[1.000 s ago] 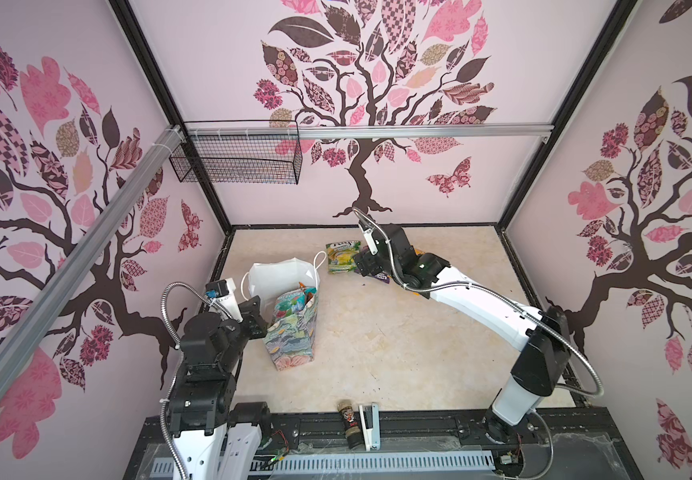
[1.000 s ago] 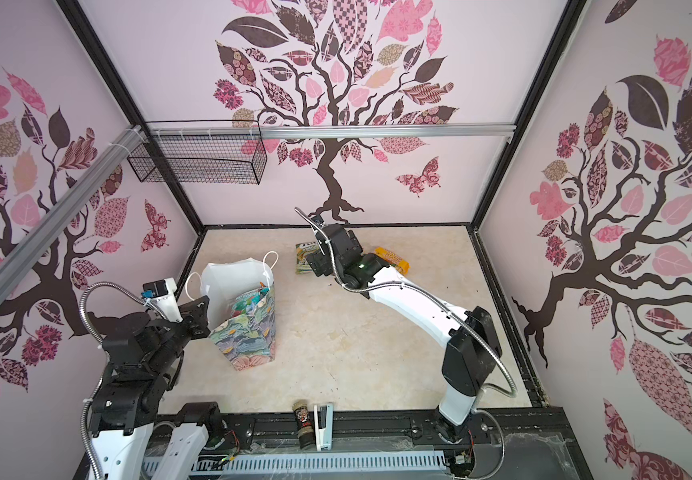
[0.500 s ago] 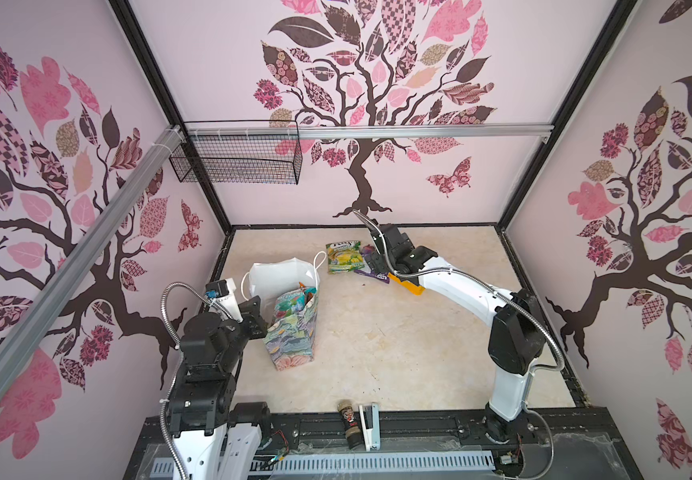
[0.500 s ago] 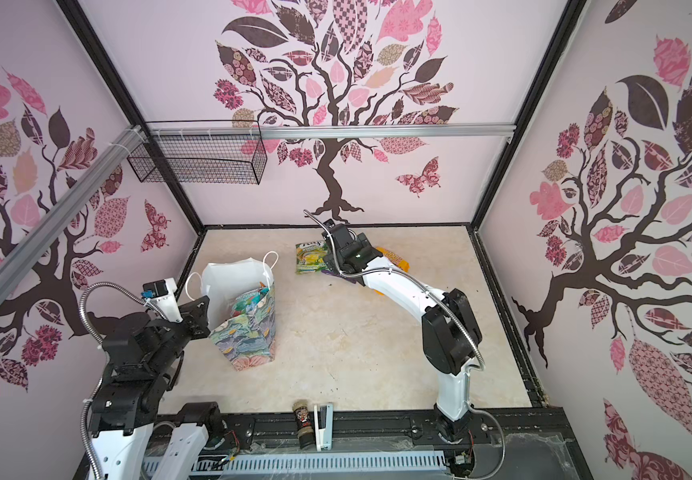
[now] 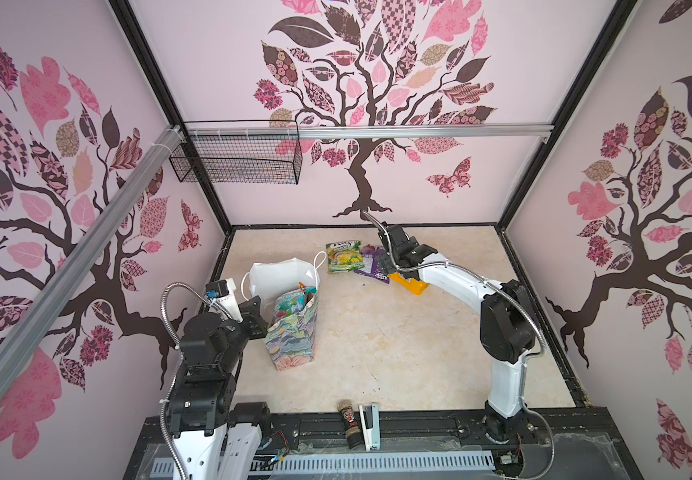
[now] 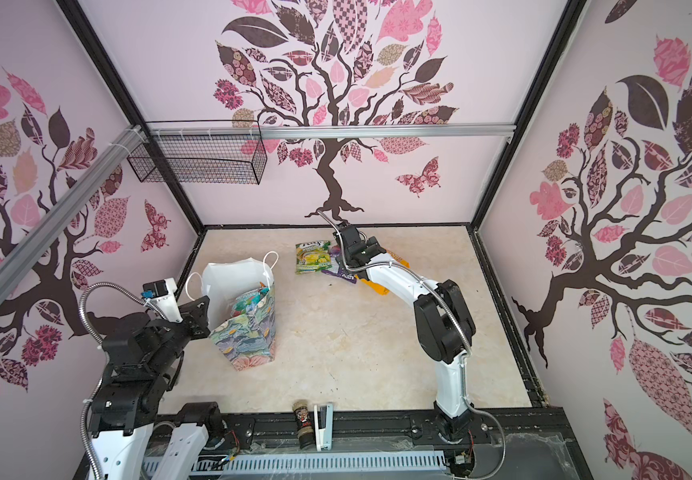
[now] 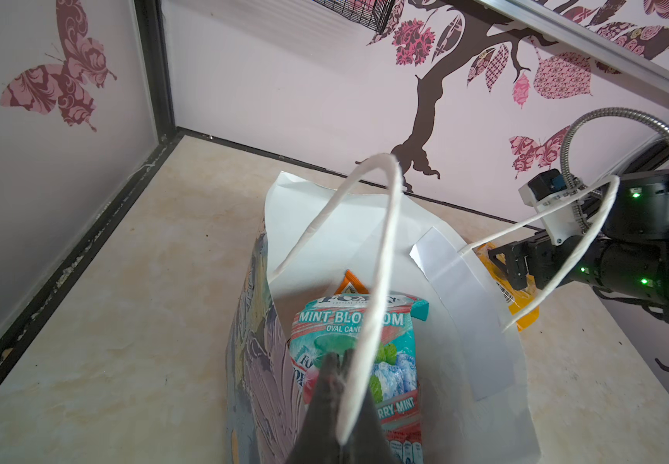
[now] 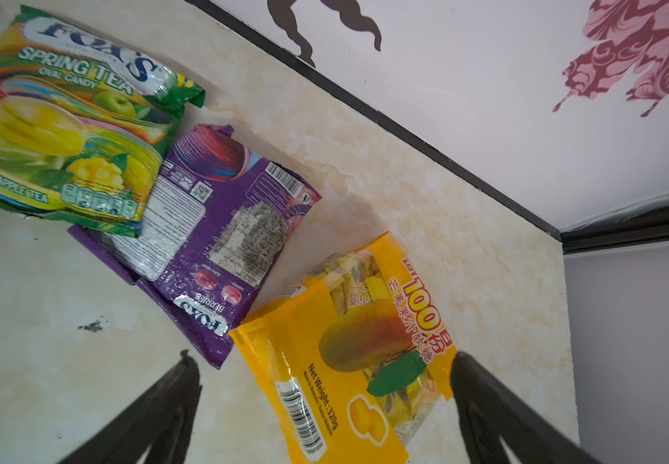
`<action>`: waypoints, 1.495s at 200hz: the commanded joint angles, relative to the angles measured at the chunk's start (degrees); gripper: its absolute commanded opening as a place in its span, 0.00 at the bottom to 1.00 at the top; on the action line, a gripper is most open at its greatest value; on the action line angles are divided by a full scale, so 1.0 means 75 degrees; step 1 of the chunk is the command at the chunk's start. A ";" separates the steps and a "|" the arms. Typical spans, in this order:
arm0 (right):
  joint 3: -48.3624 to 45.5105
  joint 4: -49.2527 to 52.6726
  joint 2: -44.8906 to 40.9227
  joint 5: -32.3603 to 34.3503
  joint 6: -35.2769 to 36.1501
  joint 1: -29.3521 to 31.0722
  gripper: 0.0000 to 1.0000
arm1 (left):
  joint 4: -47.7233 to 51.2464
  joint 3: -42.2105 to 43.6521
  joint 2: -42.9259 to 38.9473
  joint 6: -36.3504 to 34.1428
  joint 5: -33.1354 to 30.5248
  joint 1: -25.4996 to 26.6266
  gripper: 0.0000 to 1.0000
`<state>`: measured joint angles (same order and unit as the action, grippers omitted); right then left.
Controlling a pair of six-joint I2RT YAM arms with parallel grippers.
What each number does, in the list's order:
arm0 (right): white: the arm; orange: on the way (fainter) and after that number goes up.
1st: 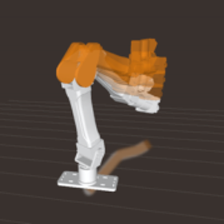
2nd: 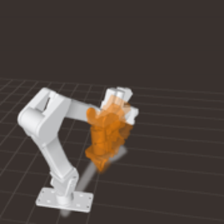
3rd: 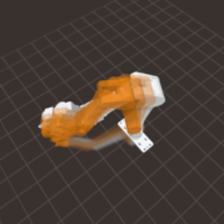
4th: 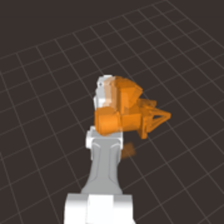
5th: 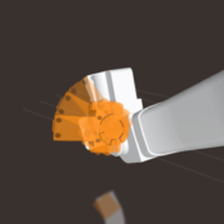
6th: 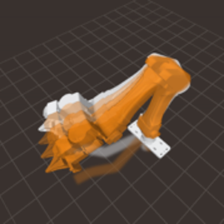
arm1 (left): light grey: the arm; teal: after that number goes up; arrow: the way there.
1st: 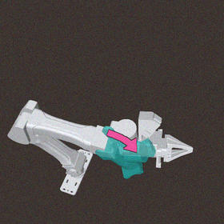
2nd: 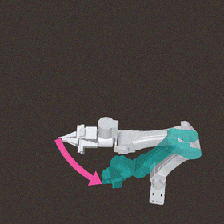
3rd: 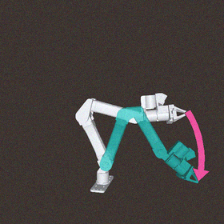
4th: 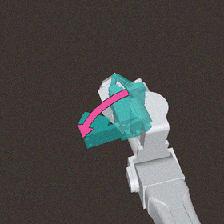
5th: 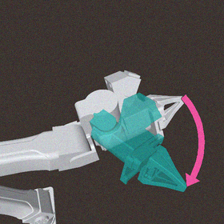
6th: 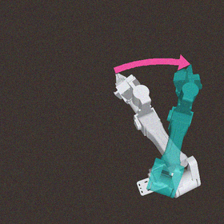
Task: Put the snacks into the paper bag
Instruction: 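Move the right gripper over the yellow candy bag, then lower the open right gripper onto the yellow candy bag edge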
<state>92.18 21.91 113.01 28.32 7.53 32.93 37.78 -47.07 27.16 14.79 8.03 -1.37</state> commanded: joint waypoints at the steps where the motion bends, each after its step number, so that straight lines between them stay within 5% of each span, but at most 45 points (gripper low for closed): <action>1: 0.0002 0.0065 0.0316 -0.0147 -0.0125 -0.0038 0.97 | -0.0133 0.0112 -0.0070 -0.0051 0.0078 -0.0029 0.00; 219: 0.0141 -0.0169 0.1625 -0.0633 -0.0072 -0.0471 0.76 | -0.0130 0.0100 -0.0049 -0.0085 0.0058 -0.0033 0.00; 299: 0.0038 -0.0266 0.1756 -0.0710 -0.0176 -0.0491 0.50 | -0.0159 0.0071 -0.0032 -0.0108 0.0063 -0.0035 0.00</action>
<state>92.25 19.81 123.66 24.38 6.76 29.43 37.78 -47.07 26.98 14.76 8.03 -1.41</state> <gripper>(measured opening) 0.535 0.051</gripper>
